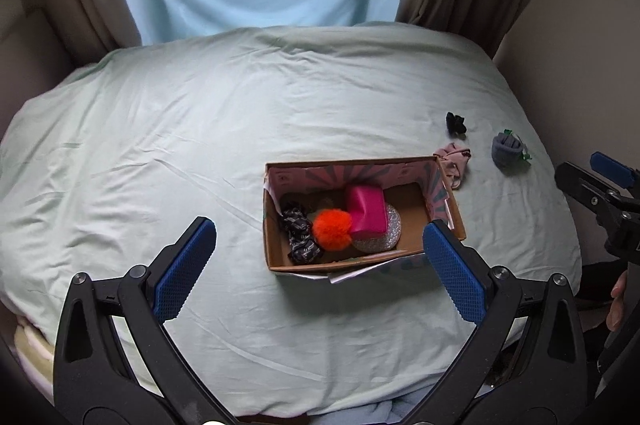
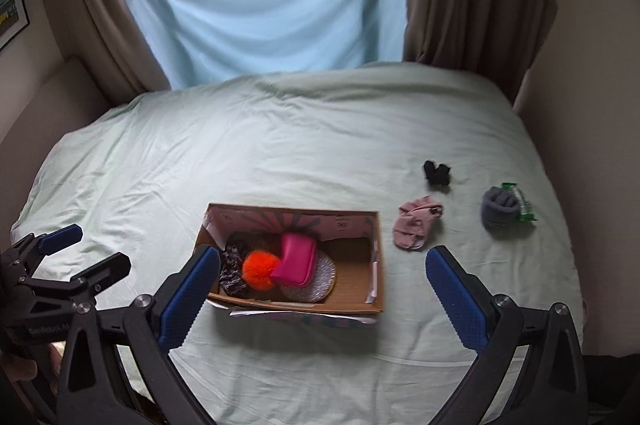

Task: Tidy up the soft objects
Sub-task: 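Lift both tools away from the box toward the remaining items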

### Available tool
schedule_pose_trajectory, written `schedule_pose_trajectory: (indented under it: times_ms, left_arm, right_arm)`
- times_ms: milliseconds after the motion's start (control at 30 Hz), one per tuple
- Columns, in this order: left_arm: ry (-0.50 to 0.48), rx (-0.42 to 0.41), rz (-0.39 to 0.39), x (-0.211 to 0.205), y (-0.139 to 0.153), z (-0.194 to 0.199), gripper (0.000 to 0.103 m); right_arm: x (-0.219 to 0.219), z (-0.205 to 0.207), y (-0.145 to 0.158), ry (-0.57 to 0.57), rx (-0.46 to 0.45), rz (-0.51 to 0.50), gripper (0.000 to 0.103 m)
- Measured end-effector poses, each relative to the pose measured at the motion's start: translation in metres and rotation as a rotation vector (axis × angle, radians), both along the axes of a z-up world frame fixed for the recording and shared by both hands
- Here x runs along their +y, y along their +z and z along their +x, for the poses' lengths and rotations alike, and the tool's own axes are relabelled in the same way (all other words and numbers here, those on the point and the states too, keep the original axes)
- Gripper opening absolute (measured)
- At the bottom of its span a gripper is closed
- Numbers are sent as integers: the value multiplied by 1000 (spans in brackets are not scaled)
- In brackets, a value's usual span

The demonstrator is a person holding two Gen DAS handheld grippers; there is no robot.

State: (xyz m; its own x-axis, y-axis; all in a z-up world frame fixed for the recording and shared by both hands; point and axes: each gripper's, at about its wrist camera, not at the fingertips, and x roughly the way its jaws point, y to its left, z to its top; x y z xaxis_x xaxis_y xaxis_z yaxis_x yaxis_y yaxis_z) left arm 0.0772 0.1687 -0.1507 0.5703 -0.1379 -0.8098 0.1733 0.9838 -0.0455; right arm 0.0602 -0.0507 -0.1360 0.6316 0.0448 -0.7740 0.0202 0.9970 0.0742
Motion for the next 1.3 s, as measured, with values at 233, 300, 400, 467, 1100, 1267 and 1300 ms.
schedule_pose_trajectory:
  times_ms: [233, 300, 400, 467, 1100, 1267, 1300]
  left_arm:
    - [-42, -50, -12, -24, 17, -7, 103]
    - [-48, -59, -9, -34, 19, -8, 103]
    - [-57, -69, -8, -55, 23, -9, 103]
    - [-58, -75, -8, -68, 26, -11, 103]
    - [76, -78, -13, -254, 4, -19, 103]
    - [87, -58, -18, -291, -11, -9, 103]
    - [84, -56, -9, -297, -14, -5, 103]
  right_arm:
    - [-31, -35, 23, -63, -74, -31, 103]
    - [-43, -41, 25, -84, -83, -33, 103]
    - [-63, -48, 28, -111, -101, -10, 103]
    - [-75, -52, 30, -117, -111, -2, 103]
    - [-255, -40, 5, -29, -92, 79, 103]
    - [-292, -19, -17, 8, -45, 75, 103]
    - [-296, -16, -20, 6, -40, 80, 103]
